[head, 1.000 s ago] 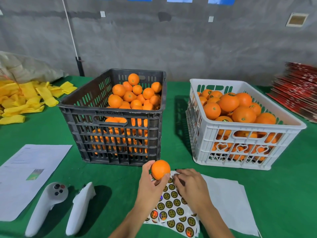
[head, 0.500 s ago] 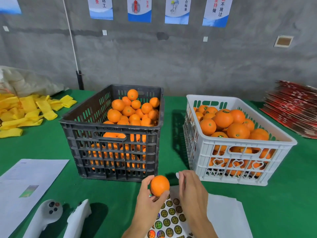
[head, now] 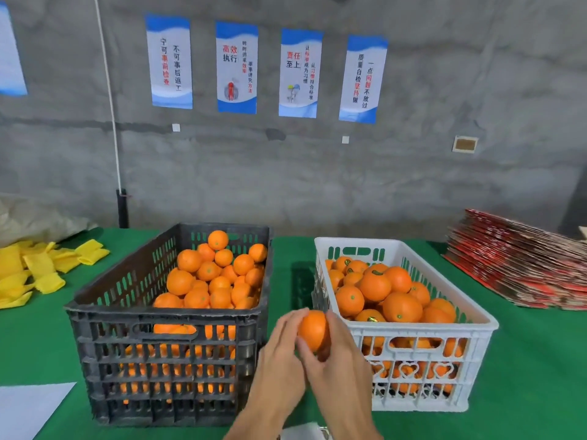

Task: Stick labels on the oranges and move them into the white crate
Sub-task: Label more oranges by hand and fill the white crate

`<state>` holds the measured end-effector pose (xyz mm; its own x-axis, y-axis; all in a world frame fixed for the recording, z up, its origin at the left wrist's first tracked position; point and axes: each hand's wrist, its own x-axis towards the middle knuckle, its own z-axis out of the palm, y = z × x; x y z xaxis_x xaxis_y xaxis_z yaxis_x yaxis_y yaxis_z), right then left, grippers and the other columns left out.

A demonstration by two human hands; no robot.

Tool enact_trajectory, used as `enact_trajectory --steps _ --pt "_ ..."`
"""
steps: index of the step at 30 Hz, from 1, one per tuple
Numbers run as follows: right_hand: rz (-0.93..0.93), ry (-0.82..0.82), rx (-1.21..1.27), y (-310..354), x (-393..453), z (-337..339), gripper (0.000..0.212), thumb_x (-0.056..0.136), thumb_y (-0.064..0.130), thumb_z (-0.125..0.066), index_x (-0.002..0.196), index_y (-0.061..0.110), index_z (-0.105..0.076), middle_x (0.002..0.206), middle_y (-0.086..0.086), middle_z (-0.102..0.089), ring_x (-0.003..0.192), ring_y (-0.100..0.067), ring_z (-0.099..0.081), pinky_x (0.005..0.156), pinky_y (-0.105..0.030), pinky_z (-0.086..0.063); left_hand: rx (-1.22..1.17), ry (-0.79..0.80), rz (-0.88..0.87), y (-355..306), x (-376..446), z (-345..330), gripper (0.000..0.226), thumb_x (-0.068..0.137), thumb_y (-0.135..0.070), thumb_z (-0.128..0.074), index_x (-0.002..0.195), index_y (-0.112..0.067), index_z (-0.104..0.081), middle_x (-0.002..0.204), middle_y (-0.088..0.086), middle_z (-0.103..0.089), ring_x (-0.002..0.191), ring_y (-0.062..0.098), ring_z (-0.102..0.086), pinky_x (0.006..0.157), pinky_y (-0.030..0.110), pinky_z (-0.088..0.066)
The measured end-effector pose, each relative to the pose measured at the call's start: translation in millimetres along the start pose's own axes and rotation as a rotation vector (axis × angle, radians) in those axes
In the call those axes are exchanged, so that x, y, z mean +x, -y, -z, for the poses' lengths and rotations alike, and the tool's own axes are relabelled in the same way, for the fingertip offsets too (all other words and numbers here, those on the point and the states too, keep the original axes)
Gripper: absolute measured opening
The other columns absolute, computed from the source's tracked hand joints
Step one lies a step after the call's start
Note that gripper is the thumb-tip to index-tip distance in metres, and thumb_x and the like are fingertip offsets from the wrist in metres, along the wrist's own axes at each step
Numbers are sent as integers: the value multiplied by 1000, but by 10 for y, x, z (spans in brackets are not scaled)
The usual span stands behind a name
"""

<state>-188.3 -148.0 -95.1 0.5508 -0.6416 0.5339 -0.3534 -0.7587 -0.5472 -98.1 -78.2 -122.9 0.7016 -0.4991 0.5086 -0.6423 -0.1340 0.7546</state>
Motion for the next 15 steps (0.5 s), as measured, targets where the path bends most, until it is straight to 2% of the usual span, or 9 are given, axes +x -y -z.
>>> enact_trajectory --steps 3,6,8,9,11,12,13,15 --pt "-17 -79 -60 -69 501 242 63 91 63 -62 142 30 -48 123 5 -69 97 -21 -70 75 -35 -56 -9 -8 -103 -335 417 -136 64 92 -6 -58 139 -49 -46 130 -46 -39 116 -14 -44 92 -1 -38" --pt "26 -138 -159 -146 1036 367 47 97 54 -58 132 24 -48 112 0 -69 86 -25 -71 64 -37 -55 -1 98 -151 -646 904 -244 67 92 -3 -60 145 -40 -42 142 -28 -41 124 2 -52 100 16 -47" --pt "44 -111 -256 -275 1383 405 37 102 43 -52 130 21 -41 120 -3 -64 81 -27 -68 59 -36 -49 148 193 -171 -771 1190 -288 62 93 -16 -63 146 -37 -39 148 -17 -40 125 14 -56 101 36 -51" --pt "51 -82 -309 -360 1540 412 38 104 37 -49 137 20 -38 132 -4 -60 83 -27 -68 58 -34 -45 242 223 -166 -798 1314 -287 60 94 -26 -64 147 -35 -39 148 -14 -40 125 16 -57 101 40 -51" --pt "78 -5 -422 -496 1788 399 48 107 31 -45 152 19 -33 160 0 -39 97 -24 -69 63 -31 -47 382 232 -154 -782 1526 -218 57 95 -42 -62 147 -32 -40 147 -10 -43 120 17 -61 96 41 -53" --pt "92 19 -468 -519 1870 379 50 107 30 -44 154 20 -33 166 5 -29 104 -22 -69 68 -31 -51 435 221 -157 -746 1617 -148 55 96 -46 -60 145 -32 -42 145 -10 -46 116 16 -62 94 40 -53" --pt "109 26 -496 -510 1927 342 49 106 28 -44 153 22 -37 167 8 -26 106 -22 -69 72 -32 -53 479 208 -153 -688 1701 -54 53 96 -48 -59 143 -32 -43 142 -9 -49 112 17 -63 91 39 -53" --pt "158 11 -476 -419 1981 232 43 104 28 -45 147 23 -46 160 8 -38 102 -25 -69 73 -35 -54 543 187 -108 -515 1866 192 48 96 -48 -58 139 -30 -48 137 -6 -54 106 19 -64 88 39 -53"
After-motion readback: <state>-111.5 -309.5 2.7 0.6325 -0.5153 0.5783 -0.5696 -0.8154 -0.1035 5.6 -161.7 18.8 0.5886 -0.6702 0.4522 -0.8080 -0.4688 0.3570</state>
